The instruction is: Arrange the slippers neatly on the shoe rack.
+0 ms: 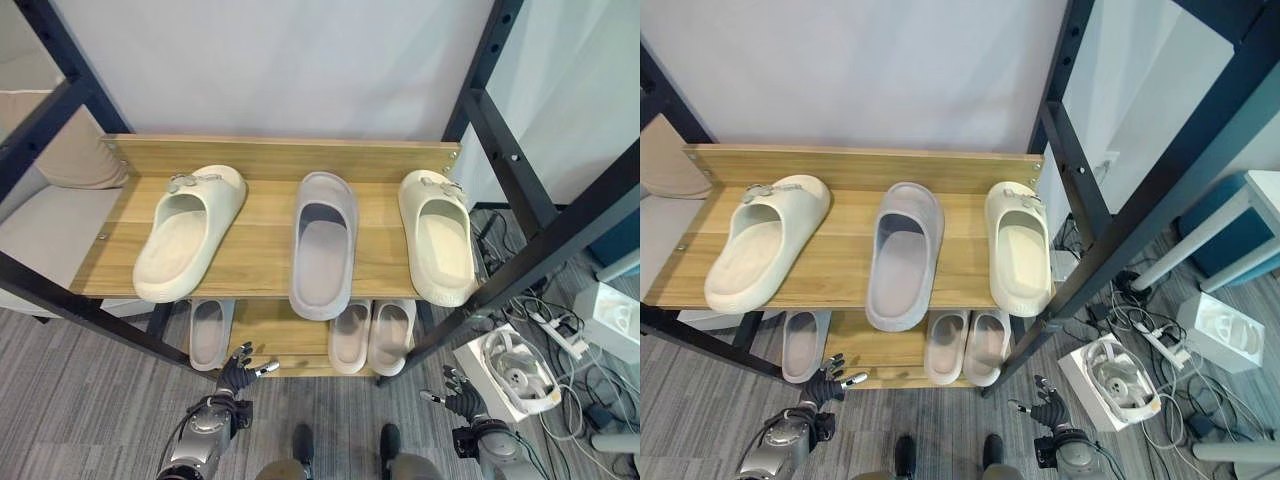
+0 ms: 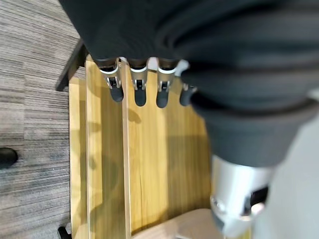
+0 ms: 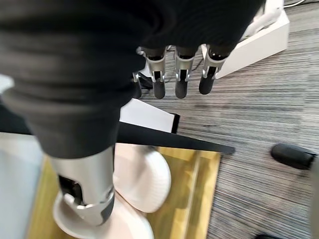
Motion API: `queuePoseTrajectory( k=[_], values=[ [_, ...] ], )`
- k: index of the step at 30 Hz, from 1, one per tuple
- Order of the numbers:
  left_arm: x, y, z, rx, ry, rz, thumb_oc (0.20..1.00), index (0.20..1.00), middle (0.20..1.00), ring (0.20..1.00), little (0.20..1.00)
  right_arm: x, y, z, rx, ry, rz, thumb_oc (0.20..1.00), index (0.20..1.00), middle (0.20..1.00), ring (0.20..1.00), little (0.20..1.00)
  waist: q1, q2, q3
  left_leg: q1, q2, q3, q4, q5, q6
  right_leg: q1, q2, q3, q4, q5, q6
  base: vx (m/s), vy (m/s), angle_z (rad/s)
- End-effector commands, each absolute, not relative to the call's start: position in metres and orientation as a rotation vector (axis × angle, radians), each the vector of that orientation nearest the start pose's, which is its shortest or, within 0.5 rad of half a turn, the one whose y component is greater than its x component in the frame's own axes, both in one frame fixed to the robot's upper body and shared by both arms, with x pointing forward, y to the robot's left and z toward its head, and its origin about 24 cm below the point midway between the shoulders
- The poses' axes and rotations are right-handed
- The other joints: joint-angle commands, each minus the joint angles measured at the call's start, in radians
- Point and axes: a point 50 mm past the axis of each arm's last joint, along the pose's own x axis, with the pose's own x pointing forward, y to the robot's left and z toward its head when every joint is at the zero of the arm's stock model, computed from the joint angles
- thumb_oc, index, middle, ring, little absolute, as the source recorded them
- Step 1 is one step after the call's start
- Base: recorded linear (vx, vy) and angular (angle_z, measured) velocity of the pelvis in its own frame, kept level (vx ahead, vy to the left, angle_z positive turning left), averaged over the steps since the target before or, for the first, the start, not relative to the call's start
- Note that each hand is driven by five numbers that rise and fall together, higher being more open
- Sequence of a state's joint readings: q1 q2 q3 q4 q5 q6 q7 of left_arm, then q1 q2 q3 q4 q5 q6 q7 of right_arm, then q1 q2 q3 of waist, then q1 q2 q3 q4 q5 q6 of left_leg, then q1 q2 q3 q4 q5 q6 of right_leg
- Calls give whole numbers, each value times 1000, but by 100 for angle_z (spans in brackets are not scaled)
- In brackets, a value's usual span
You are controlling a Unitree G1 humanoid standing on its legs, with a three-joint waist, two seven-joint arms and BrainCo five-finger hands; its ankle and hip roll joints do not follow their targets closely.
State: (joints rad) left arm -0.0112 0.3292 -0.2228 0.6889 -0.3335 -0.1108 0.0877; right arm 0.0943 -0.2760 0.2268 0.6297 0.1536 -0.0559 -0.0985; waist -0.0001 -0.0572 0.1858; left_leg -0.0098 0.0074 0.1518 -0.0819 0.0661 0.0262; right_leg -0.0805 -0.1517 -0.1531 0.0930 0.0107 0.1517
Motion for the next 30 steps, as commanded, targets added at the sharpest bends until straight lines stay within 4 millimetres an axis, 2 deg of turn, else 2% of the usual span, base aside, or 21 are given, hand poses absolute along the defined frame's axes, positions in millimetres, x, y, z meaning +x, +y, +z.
queuePoseTrajectory(
  k=[1, 3, 4, 5, 6, 7, 9, 11, 14, 15, 17, 21, 23, 27, 28, 30],
  values=[
    [217, 220, -70, 67, 485, 112, 1000, 1000, 1000, 1000, 1000, 188, -211, -88, -264, 592, -9, 1000, 1000, 1000, 1000, 1000, 37, -11, 14, 9, 40, 44, -5, -40, -47, 33, 36, -36, 70, -45, -5, -27, -109, -12],
    [212, 220, -73, 57, 497, 109, 1000, 1000, 1000, 1000, 1000, 188, -210, -87, -262, 587, -9, 1000, 1000, 1000, 1000, 1000, 38, -19, 2, 8, 37, 42, -5, -21, -54, 77, 70, -23, 2, -62, -17, -22, -179, -26],
    [209, 217, -74, 29, 498, 111, 1000, 1000, 1000, 1000, 1000, 187, -215, -86, -261, 586, -17, 1000, 1000, 1000, 1000, 1000, 50, -25, 8, -10, 36, 37, 51, -27, -60, 98, 79, 5, -39, -58, -36, -109, -147, -29],
    [208, 210, -76, 8, 499, 93, 1000, 1000, 1000, 1000, 1000, 187, -222, -86, -272, 594, -30, 1000, 1000, 1000, 1000, 1000, 55, -26, 20, -56, 45, -14, 136, -41, -83, 116, 70, -13, -65, -57, -48, -104, -84, -7],
    [208, 210, -76, 8, 499, 93, 1000, 1000, 1000, 1000, 1000, 187, -223, -86, -272, 594, -30, 1000, 1000, 1000, 1000, 1000, 53, -26, 19, -58, 45, -16, 138, -42, -83, 117, 70, -15, -66, -57, -48, -106, 65, 5],
    [208, 207, -77, 1, 507, 89, 1000, 1000, 1000, 1000, 1000, 185, -229, -85, -276, 598, -50, 1000, 1000, 1000, 1000, 1000, 45, -24, 14, -63, 84, -16, 129, -24, -99, 124, 55, -34, -80, -52, -45, -32, 104, 20],
    [207, 205, -79, -2, 512, 88, 1000, 1000, 1000, 1000, 1000, 184, -233, -85, -281, 605, -61, 1000, 1000, 1000, 1000, 1000, 39, -22, 5, -50, 130, -19, 107, -6, -109, 118, 40, -43, -82, -50, -40, -19, 149, 21],
    [205, 203, -80, -1, 518, 84, 1000, 1000, 1000, 1000, 1000, 183, -236, -86, -285, 611, -69, 1000, 1000, 1000, 1000, 1000, 36, -11, -5, -21, 170, -55, 79, 8, -128, 111, 31, -47, -78, -57, -33, 16, 175, 28],
    [205, 197, -81, -9, 522, 66, 1000, 1000, 1000, 1000, 1000, 180, -239, -87, -292, 624, -77, 1000, 1000, 1000, 1000, 1000, 25, 10, -21, 6, 189, -91, 30, 18, -147, 116, 25, -53, -78, -64, -23, 42, 196, 9],
    [204, 194, -83, -8, 528, 49, 1000, 1000, 1000, 1000, 1000, 175, -242, -90, -297, 643, -88, 1000, 1000, 1000, 1000, 1000, 17, 22, -35, 23, 175, -78, -5, 5, -154, 121, 7, -56, -81, -54, -11, 61, 398, 20],
    [206, 194, -80, 10, 519, 33, 1000, 1000, 1000, 1000, 1000, 177, -239, -90, -287, 641, -89, 1000, 1000, 1000, 1000, 1000, 21, 13, -34, 26, 151, -70, -5, -13, -145, 112, -18, -48, -78, -33, 3, 0, 338, 39],
    [206, 205, -81, 48, 529, 54, 1000, 1000, 1000, 1000, 1000, 184, -217, -94, -283, 639, -21, 1000, 1000, 1000, 1000, 1000, 47, -23, -20, 36, 92, -35, -5, -57, -93, 81, -75, -27, -58, 22, 40, -29, 251, 0],
    [206, 207, -81, 55, 532, 58, 1000, 1000, 1000, 1000, 1000, 184, -215, -94, -282, 639, -16, 1000, 1000, 1000, 1000, 1000, 48, -28, -20, 36, 83, -31, -5, -63, -87, 80, -83, -25, -60, 32, 46, 11, 150, -8],
    [206, 210, -81, 67, 533, 59, 1000, 1000, 1000, 1000, 1000, 182, -212, -97, -288, 654, -9, 1000, 1000, 1000, 1000, 1000, 50, -49, -10, 36, 46, -18, -5, -85, -60, 58, -117, -17, -57, 94, 71, 4, 200, -4],
    [208, 211, -80, 77, 529, 57, 1000, 1000, 1000, 1000, 1000, 186, -211, -94, -342, 637, 16, 1000, 1000, 1000, 1000, 1000, 51, -58, 1, 32, 30, -12, -5, -90, -51, 42, -135, -14, -59, 154, 84, -12, 125, -8],
    [210, 213, -78, 82, 523, 61, 1000, 1000, 1000, 1000, 1000, 191, -209, -90, -410, 612, 51, 1000, 1000, 1000, 1000, 1000, 57, -57, 8, 27, 33, -4, -5, -89, -48, 29, -138, -30, -50, 163, 82, -43, 58, -18]
  ],
)
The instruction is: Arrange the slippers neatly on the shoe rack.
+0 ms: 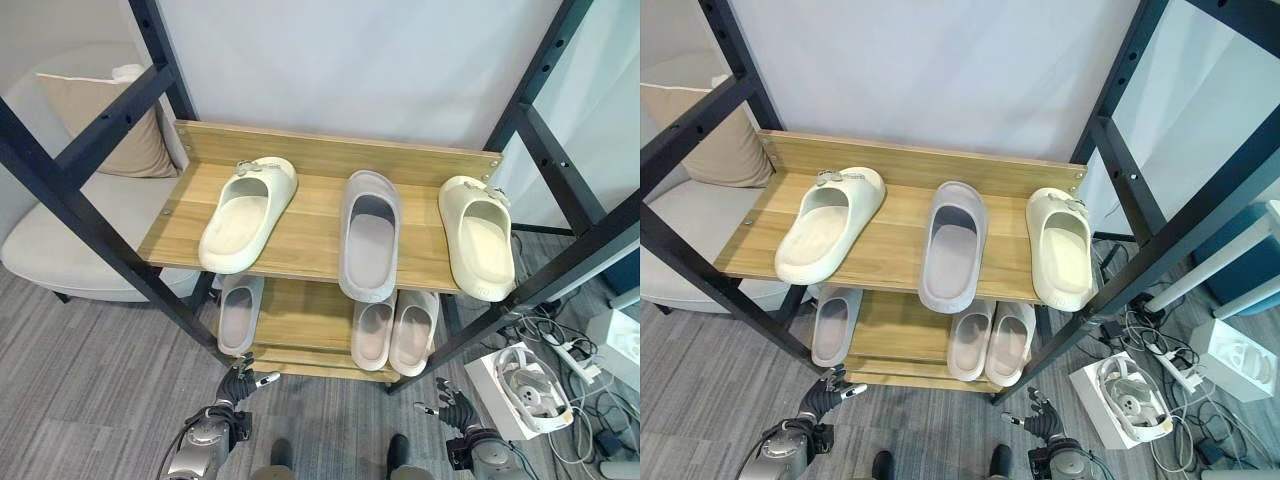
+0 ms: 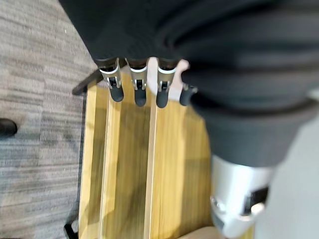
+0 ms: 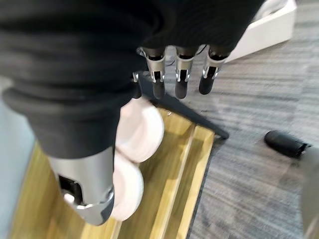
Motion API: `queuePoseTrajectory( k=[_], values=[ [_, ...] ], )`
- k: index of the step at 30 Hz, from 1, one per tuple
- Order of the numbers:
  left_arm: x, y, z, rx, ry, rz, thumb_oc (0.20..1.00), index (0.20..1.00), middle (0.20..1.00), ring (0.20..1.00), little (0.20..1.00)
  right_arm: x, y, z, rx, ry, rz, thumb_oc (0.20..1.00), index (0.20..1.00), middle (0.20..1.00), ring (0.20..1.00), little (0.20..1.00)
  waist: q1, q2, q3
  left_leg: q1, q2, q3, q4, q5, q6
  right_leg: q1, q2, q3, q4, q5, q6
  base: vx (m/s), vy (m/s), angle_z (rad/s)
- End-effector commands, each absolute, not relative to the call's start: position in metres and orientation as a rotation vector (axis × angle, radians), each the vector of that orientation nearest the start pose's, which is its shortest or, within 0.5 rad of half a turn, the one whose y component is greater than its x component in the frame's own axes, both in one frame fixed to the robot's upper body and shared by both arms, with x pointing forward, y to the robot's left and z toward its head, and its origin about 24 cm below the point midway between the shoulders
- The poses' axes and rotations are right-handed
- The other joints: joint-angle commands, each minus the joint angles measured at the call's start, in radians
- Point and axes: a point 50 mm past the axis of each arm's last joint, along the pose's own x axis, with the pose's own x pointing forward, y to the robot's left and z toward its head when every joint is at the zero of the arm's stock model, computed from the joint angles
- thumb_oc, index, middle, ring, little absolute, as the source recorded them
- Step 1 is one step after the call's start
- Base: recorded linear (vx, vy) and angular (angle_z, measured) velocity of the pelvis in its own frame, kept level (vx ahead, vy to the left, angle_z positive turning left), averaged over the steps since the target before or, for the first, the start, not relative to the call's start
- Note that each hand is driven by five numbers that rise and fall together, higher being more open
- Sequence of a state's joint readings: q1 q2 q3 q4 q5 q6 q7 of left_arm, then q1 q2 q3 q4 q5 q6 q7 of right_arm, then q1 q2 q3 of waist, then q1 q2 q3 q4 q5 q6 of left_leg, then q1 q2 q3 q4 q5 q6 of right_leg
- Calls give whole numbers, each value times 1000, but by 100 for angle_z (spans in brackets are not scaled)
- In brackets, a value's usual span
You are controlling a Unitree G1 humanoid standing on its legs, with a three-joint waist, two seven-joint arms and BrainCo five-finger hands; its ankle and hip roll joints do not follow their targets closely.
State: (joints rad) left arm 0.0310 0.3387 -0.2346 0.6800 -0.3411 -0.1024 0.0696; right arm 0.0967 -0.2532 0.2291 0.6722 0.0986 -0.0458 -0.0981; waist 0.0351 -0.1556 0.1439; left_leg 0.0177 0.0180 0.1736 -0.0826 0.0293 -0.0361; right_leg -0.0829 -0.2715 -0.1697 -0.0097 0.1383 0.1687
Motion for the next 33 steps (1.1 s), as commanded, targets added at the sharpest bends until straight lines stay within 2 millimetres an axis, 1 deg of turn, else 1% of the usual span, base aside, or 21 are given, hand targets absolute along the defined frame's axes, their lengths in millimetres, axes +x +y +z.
queuePoseTrajectory(
  k=[1, 2, 3, 4, 5, 7, 8, 9, 10, 11, 12, 16, 17, 19, 22, 23, 24, 25, 28, 31, 33],
  values=[
    [212, 214, -76, 83, 513, 63, 1000, 1000, 1000, 1000, 1000, 198, -207, -85, -471, 576, 80, 1000, 1000, 1000, 1000, 1000, 32, 46, 54, -7, 27, -19, -5, -49, 16, 24, -18, -39, 66, 28, 61, -86, 28, -27],
    [215, 215, -74, 92, 506, 60, 1000, 1000, 1000, 1000, 1000, 206, -202, -77, -548, 520, 125, 1000, 1000, 1000, 1000, 1000, 41, 49, 57, -13, 31, -6, -5, -49, 15, 24, -13, -76, 80, 9, 54, -77, 23, -27],
    [216, 217, -72, 101, 496, 61, 1000, 1000, 1000, 1000, 1000, 218, -193, -64, -641, 438, 193, 1000, 1000, 1000, 1000, 1000, 50, 49, 62, -9, 35, 9, -5, -53, 15, 29, -21, -118, 89, 8, 56, -58, 22, -29],
    [218, 217, -71, 106, 491, 58, 1000, 1000, 1000, 1000, 1000, 226, -188, -53, -704, 368, 231, 1000, 1000, 1000, 1000, 1000, 50, 48, 63, -9, 35, 11, -5, -50, 15, 31, -17, -125, 91, 4, 56, -19, 12, -46],
    [223, 217, -71, 108, 485, 74, 1000, 1000, 1000, 1000, 1000, 242, -156, -17, -822, 133, 399, 1000, 1000, 1000, 1000, 1000, 54, 42, 58, -1, 33, 22, -5, -53, 16, 44, -13, -112, 68, 5, 57, -10, 5, -35],
    [223, 217, -71, 108, 485, 74, 1000, 1000, 1000, 1000, 1000, 242, -156, -16, -822, 133, 399, 1000, 1000, 1000, 1000, 1000, 54, 41, 56, -5, 32, 22, -5, -50, 16, 41, -14, -112, 66, 9, 57, -8, -8, -19],
    [227, 218, -69, 113, 475, 81, 1000, 1000, 1000, 1000, 1000, 243, -131, 9, -863, -26, 503, 1000, 1000, 1000, 1000, 1000, 52, 36, 55, -6, 33, 27, -5, -49, 16, 42, -12, -103, 57, 13, 58, -13, -24, -12],
    [233, 220, -64, 129, 454, 92, 1000, 1000, 1000, 1000, 1000, 239, -117, 29, -862, -146, 556, 1000, 1000, 1000, 1000, 1000, 49, 30, 52, -6, 33, 32, -5, -51, 16, 44, -13, -104, 47, 14, 60, -13, -24, -8],
    [233, 220, -64, 129, 454, 91, 1000, 1000, 1000, 1000, 1000, 239, -118, 29, -863, -145, 556, 1000, 1000, 1000, 1000, 1000, 48, 30, 52, -6, 33, 32, -5, -51, 16, 45, -13, -104, 46, 14, 60, 0, 0, 0],
    [239, 224, -57, 145, 424, 109, 1000, 1000, 1000, 1000, 1000, 233, -112, 56, -842, -278, 567, 1000, 1000, 1000, 1000, 1000, 36, 21, 53, -5, 29, 32, -5, -53, 16, 43, -14, -106, 46, 18, 63, -27, -25, 5],
    [240, 228, -54, 154, 414, 127, 1000, 1000, 1000, 1000, 1000, 226, -115, 78, -841, -374, 551, 1000, 1000, 1000, 1000, 1000, 22, 17, 54, -4, 28, 31, -5, -55, 16, 41, -16, -106, 48, 21, 66, -44, -33, 6],
    [232, 240, -56, 179, 425, 150, 1000, 1000, 1000, 1000, 1000, 204, -150, 127, -907, -538, 434, 1000, 1000, 1000, 1000, 1000, -27, 12, 42, 9, 29, 45, -5, -63, 17, 40, -17, -96, 48, 32, 75, -13, -13, -4],
    [229, 242, -57, 183, 431, 149, 1000, 1000, 1000, 1000, 1000, 200, -156, 135, -908, -556, 419, 1000, 1000, 1000, 1000, 1000, -40, 10, 36, 14, 31, 49, -5, -65, 16, 39, -16, -90, 48, 34, 75, -12, -8, -19],
    [226, 240, -60, 180, 440, 133, 1000, 1000, 1000, 1000, 1000, 195, -163, 139, -911, -543, 434, 1000, 1000, 1000, 1000, 1000, -53, 9, 24, 19, 32, 55, -5, -68, 16, 41, -13, -82, 48, 35, 75, -4, -11, -17],
    [226, 239, -61, 176, 442, 127, 1000, 1000, 1000, 1000, 1000, 192, -164, 143, -910, -546, 438, 1000, 1000, 1000, 1000, 1000, -59, 10, 19, 23, 32, 54, -5, -68, 15, 41, -12, -81, 49, 34, 75, 3, -6, -9],
    [226, 238, -61, 174, 442, 125, 1000, 1000, 1000, 1000, 1000, 192, -165, 145, -914, -560, 435, 1000, 1000, 1000, 1000, 1000, -61, 10, 17, 24, 33, 55, -5, -69, 15, 41, -11, -80, 49, 34, 75, 10, -7, -6],
    [226, 237, -60, 171, 439, 121, 1000, 1000, 1000, 1000, 1000, 190, -167, 155, -938, -607, 411, 1000, 1000, 1000, 1000, 1000, -65, 13, 11, 29, 33, 55, -5, -70, 15, 44, -11, -80, 49, 34, 76, 6, -4, -5],
    [226, 237, -60, 171, 439, 120, 1000, 1000, 1000, 1000, 1000, 190, -167, 155, -939, -607, 411, 1000, 1000, 1000, 1000, 1000, -65, 13, 12, 29, 33, 55, -5, -70, 15, 44, -11, -81, 49, 34, 76, 13, 6, -5],
    [226, 230, -62, 163, 436, 110, 1000, 1000, 1000, 1000, 1000, 199, -166, 176, -949, -750, 259, 1000, 1000, 1000, 1000, 1000, -63, 22, 0, 35, 30, 54, -5, -75, 22, 46, -14, -81, 51, 37, 78, 0, 0, 0],
    [226, 222, -63, 146, 434, 99, 1000, 1000, 1000, 1000, 1000, 208, -159, 188, -916, -844, 149, 1000, 1000, 1000, 1000, 1000, -48, 28, -5, 36, 26, 48, -5, -76, 27, 51, -18, -87, 53, 40, 78, 17, 17, 3],
    [225, 219, -64, 141, 440, 94, 1000, 1000, 1000, 1000, 1000, 212, -154, 192, -904, -874, 117, 1000, 1000, 1000, 1000, 1000, -39, 29, -6, 36, 23, 43, -5, -77, 29, 54, -20, -91, 53, 41, 77, 20, 19, 9]
  ],
)
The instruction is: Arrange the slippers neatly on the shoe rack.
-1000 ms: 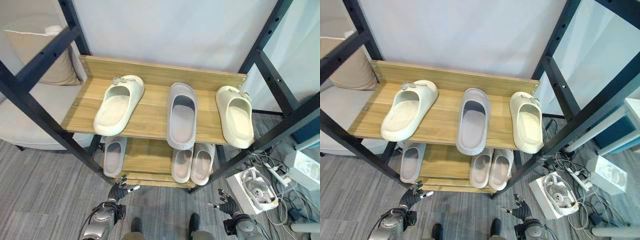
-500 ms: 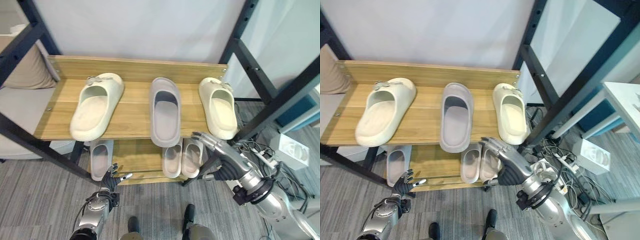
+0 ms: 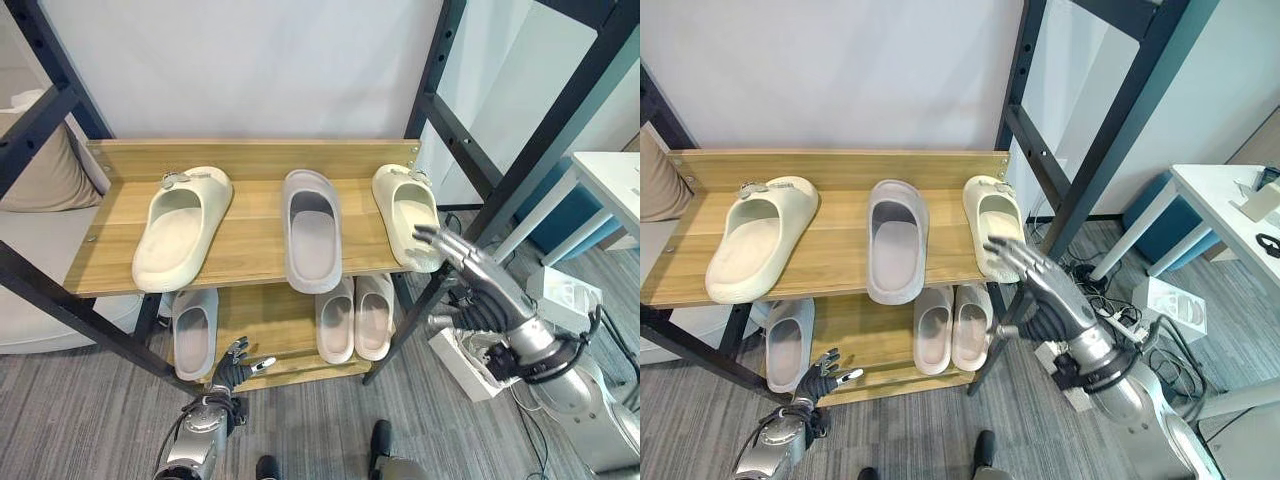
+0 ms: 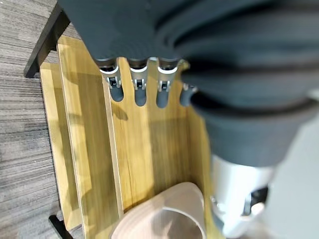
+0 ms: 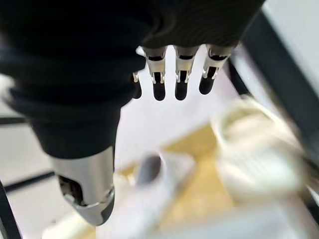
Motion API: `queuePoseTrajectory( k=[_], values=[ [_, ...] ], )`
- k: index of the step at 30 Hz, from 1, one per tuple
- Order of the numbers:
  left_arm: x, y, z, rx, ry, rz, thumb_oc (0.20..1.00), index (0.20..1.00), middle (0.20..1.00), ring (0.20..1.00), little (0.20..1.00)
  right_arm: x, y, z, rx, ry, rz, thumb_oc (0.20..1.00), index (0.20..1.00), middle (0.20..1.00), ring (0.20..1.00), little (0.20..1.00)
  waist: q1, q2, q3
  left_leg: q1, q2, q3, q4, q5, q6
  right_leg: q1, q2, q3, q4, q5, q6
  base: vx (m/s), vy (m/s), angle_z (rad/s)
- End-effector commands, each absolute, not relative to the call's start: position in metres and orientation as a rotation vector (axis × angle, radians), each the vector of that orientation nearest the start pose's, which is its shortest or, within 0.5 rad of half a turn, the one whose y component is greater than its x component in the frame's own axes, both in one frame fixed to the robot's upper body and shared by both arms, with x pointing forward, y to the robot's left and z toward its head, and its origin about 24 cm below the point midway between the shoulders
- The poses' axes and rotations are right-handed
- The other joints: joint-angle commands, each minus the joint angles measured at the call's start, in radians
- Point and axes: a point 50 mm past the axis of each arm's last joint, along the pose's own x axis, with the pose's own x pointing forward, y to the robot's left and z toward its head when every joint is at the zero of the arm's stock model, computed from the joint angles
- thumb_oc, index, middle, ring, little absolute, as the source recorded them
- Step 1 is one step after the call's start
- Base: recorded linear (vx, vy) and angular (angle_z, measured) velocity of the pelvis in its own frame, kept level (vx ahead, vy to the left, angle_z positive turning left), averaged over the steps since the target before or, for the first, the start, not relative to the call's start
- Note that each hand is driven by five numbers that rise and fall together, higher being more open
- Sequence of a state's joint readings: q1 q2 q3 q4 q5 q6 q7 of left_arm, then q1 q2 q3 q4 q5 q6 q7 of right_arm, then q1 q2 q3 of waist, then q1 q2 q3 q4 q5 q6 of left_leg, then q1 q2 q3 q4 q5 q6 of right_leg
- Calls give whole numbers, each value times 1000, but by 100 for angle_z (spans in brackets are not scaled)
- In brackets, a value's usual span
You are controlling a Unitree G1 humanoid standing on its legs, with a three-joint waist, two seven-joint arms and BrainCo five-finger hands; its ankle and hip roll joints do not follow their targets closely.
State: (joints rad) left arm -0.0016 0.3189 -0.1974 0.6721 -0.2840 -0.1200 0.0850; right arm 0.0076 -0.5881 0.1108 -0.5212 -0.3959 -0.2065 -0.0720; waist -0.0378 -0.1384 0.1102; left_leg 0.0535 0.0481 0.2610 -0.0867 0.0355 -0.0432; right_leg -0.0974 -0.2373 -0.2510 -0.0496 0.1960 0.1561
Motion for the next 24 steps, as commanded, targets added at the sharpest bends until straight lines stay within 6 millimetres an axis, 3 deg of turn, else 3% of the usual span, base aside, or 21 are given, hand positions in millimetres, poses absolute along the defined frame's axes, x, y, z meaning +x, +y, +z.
queuePoseTrajectory(
  k=[1, 7, 10, 13, 21, 24],
  values=[
    [224, 218, -65, 140, 446, 93, 1000, 1000, 1000, 1000, 1000, 214, -152, 193, -901, -884, 104, 1000, 1000, 1000, 1000, 1000, 40, 12, 26, 0, -7, -47, -1, -83, 37, 70, -55, -12, 93, -17, 90, 20, 14, 9],
    [219, 213, -72, 132, 481, 94, 1000, 1000, 1000, 1000, 1000, 243, -142, 192, -876, -868, -8, 1000, 1000, 1000, 1000, 1000, 82, 11, 21, -4, -16, -68, -1, -85, 42, 88, -61, -36, 87, -17, 88, 31, 24, 15],
    [215, 210, -76, 134, 506, 84, 1000, 1000, 1000, 1000, 1000, 271, -137, 185, -906, -798, -78, 1000, 1000, 1000, 1000, 1000, 136, 0, 24, -15, -21, -92, -1, -84, 44, 103, -63, -62, 77, -17, 88, 37, 20, 21],
    [214, 209, -77, 133, 509, 79, 1000, 1000, 1000, 1000, 1000, 280, -139, 184, -932, -775, -112, 1000, 1000, 1000, 1000, 1000, 156, -4, 23, -20, -24, -100, -1, -84, 44, 110, -64, -75, 70, -17, 89, 30, 10, 19],
    [216, 203, -78, 151, 515, 29, 1000, 1000, 1000, 1000, 1000, 332, -140, 197, -962, -697, -283, 1000, 1000, 1000, 1000, 1000, 239, -11, 31, -54, -42, -139, -1, -79, 47, 126, -73, -121, 48, -5, 91, 15, 23, 19],
    [217, 203, -78, 152, 512, 16, 1000, 1000, 1000, 1000, 1000, 352, -155, 193, -1020, -595, -352, 1000, 1000, 1000, 1000, 1000, 262, -13, 34, -69, -49, -154, -1, -77, 47, 129, -75, -136, 45, 1, 93, 8, 18, 20]
  ],
)
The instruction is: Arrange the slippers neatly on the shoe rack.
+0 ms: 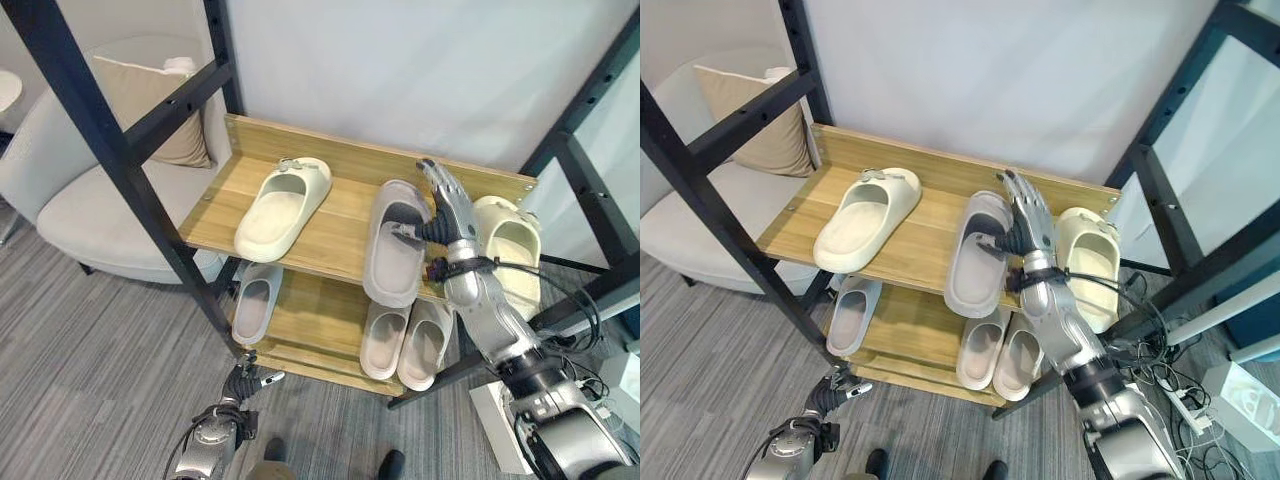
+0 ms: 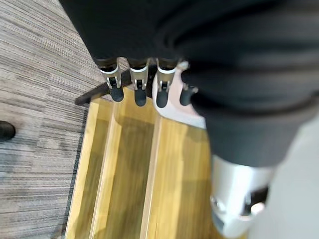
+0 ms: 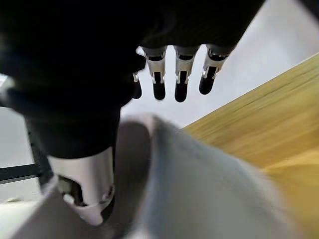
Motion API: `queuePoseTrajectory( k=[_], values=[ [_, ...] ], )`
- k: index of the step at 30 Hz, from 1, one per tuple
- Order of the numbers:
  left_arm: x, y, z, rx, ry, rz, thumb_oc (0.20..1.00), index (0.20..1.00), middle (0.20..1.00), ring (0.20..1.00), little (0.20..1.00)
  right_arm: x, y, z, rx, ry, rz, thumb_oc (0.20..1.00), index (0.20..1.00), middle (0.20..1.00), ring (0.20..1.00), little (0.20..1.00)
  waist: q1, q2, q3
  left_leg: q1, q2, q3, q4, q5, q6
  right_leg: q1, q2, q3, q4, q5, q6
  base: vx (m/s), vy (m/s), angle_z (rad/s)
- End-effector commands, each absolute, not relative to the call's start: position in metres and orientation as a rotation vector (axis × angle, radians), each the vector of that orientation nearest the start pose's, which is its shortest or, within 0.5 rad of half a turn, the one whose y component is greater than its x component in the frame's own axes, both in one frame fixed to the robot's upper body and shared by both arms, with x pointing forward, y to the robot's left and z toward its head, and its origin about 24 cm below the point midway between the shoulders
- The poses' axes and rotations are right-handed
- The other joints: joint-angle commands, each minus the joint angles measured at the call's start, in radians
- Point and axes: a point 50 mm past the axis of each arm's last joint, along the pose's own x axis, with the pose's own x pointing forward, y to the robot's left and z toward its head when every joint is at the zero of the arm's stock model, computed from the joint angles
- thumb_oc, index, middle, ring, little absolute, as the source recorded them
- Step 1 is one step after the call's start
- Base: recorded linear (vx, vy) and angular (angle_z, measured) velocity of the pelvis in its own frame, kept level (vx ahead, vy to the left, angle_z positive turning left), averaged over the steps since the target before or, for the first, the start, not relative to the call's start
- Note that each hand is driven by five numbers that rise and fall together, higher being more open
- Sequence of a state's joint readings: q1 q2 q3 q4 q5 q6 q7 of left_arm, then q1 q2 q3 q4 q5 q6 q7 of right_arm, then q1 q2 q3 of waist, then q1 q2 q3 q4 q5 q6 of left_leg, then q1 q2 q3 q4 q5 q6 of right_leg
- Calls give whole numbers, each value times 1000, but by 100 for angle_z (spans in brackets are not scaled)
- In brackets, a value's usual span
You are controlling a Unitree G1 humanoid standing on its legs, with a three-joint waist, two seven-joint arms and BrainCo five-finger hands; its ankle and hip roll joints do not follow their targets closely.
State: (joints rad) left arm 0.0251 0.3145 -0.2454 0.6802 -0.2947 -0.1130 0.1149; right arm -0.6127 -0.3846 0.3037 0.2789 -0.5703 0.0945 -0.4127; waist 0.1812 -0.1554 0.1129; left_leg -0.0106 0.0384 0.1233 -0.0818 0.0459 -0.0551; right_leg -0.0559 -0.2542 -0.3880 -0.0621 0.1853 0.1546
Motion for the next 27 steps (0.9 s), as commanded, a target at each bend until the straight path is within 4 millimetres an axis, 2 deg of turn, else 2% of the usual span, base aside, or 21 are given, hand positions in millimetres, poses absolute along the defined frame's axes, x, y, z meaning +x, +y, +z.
queuePoseTrajectory(
  k=[1, 2, 3, 5, 6, 9, 14, 18, 19, 20, 21, 22, 23, 24, 27],
  values=[
    [217, 203, -77, 152, 511, 16, 1000, 1000, 1000, 1000, 1000, 353, -154, 194, -1020, -597, -353, 1000, 1000, 1000, 1000, 1000, 43, 4, 33, -5, -40, -17, -5, -87, 59, 87, -58, 0, 57, 12, 94, 2, 7, 14],
    [217, 202, -78, 149, 513, 15, 1000, 1000, 1000, 1000, 1000, 356, -157, 191, -1036, -572, -356, 1000, 1000, 1000, 1000, 1000, 47, 2, 33, -7, -41, -19, -5, -87, 59, 88, -59, -3, 57, 13, 95, 10, 2, 5],
    [218, 202, -78, 149, 512, 14, 1000, 1000, 1000, 1000, 1000, 360, -160, 189, -1036, -545, -366, 805, 805, 805, 805, 805, 48, 3, 34, -10, -42, -21, -5, -87, 59, 87, -59, -4, 56, 14, 95, 0, 0, 0],
    [220, 199, -78, 144, 511, 5, 1000, 1000, 1000, 1000, 1000, 369, -160, 183, -1028, -481, -356, 200, 200, 200, 200, 200, 52, 3, 35, -14, -43, -25, -5, -86, 60, 84, -59, -4, 57, 14, 93, 0, 0, 0],
    [220, 197, -78, 143, 513, -1, 1000, 1000, 1000, 1000, 1000, 373, -160, 176, -1023, -425, -341, 200, 200, 200, 200, 200, 54, 4, 37, -16, -44, -26, -5, -84, 60, 83, -58, -2, 57, 15, 92, 0, 0, 0],
    [220, 196, -79, 140, 518, -1, 1000, 1000, 1000, 1000, 1000, 377, -158, 174, -1016, -392, -323, 200, 200, 200, 200, 200, 52, 5, 38, -17, -45, -26, -5, -84, 59, 82, -57, -1, 57, 11, 89, 2, -2, -1],
    [217, 195, -83, 130, 555, 5, 1000, 1000, 1000, 1000, 1000, 383, -148, 163, -970, -279, -218, 200, 200, 200, 200, 200, 23, 6, 34, -5, -37, -17, -5, -85, 55, 80, -50, 14, 64, -7, 77, -1, -31, -4],
    [215, 196, -85, 135, 574, 0, 1000, 1000, 1000, 1000, 1000, 373, -139, 167, -908, -340, -160, 200, 200, 200, 200, 200, 7, 10, 30, 4, -33, -12, -5, -85, 52, 80, -47, 22, 70, -16, 72, -3, -31, -3],
    [215, 197, -85, 142, 573, 4, 1000, 1000, 1000, 1000, 1000, 360, -136, 177, -857, -441, -156, 200, 200, 200, 200, 200, 1, 14, 29, 9, -30, -12, -5, -85, 51, 81, -46, 23, 72, -24, 71, 16, -37, -2],
    [217, 200, -82, 150, 558, 18, 1000, 1000, 1000, 1000, 1000, 341, -136, 195, -770, -595, -181, 200, 200, 200, 200, 200, -8, 22, 30, 12, -27, -11, -5, -85, 51, 81, -44, 23, 74, -36, 69, 17, -39, 11],
    [217, 199, -83, 151, 559, 16, 1000, 1000, 1000, 1000, 1000, 340, -137, 194, -770, -592, -182, 200, 200, 200, 200, 200, -6, 22, 29, 12, -27, -12, -5, -85, 50, 82, -44, 22, 74, -37, 68, 15, -38, 14],
    [219, 200, -79, 156, 538, 22, 1000, 1000, 1000, 1000, 1000, 319, -138, 212, -657, -731, -206, 200, 200, 200, 200, 200, -11, 30, 29, 14, -23, -13, -5, -84, 48, 85, -43, 18, 74, -50, 67, 5, -32, -2],
    [219, 201, -78, 156, 530, 25, 1000, 1000, 1000, 1000, 1000, 311, -136, 219, -612, -782, -206, 200, 200, 200, 200, 200, -14, 32, 27, 13, -21, -13, -5, -83, 48, 84, -42, 16, 75, -54, 66, -3, -51, -10],
    [220, 202, -77, 153, 521, 38, 1000, 1000, 1000, 1000, 1000, 289, -129, 234, -456, -910, -172, 200, 200, 200, 200, 200, -20, 40, 30, 15, -18, -10, -5, -81, 46, 84, -40, 15, 78, -63, 65, -12, -38, -12],
    [217, 203, -77, 137, 521, 49, 1000, 1000, 1000, 1000, 1000, 261, -114, 247, -191, -1016, -17, 200, 200, 200, 200, 200, -29, 44, 26, 16, -15, -7, -5, -77, 43, 83, -38, 14, 82, -71, 61, -14, -43, -1]
  ],
)
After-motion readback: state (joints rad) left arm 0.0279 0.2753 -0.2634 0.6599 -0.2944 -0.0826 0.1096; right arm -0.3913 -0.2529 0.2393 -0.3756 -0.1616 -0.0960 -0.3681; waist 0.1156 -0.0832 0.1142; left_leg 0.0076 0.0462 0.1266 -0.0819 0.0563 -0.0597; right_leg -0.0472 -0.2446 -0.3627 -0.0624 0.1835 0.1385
